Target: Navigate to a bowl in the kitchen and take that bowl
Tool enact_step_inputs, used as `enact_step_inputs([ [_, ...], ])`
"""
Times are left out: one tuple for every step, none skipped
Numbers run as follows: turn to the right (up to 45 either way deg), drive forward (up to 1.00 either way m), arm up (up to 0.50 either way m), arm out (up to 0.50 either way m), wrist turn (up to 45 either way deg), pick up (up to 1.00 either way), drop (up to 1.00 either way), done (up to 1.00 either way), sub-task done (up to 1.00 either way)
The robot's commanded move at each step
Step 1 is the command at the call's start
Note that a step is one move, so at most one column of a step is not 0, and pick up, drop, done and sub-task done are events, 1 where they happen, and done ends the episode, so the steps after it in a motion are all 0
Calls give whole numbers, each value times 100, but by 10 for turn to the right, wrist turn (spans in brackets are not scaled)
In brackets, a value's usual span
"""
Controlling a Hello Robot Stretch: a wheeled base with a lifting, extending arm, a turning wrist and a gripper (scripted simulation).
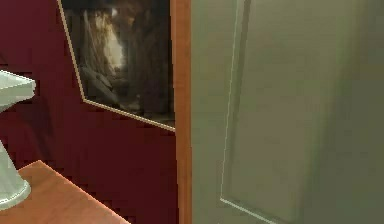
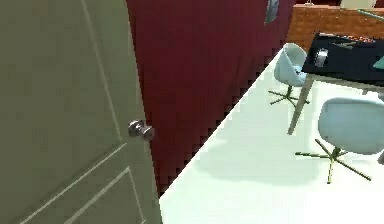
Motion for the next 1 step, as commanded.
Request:
enact_step_inputs([
  [60, 0, 0, 0, 0, 0, 0, 0, 0],
])
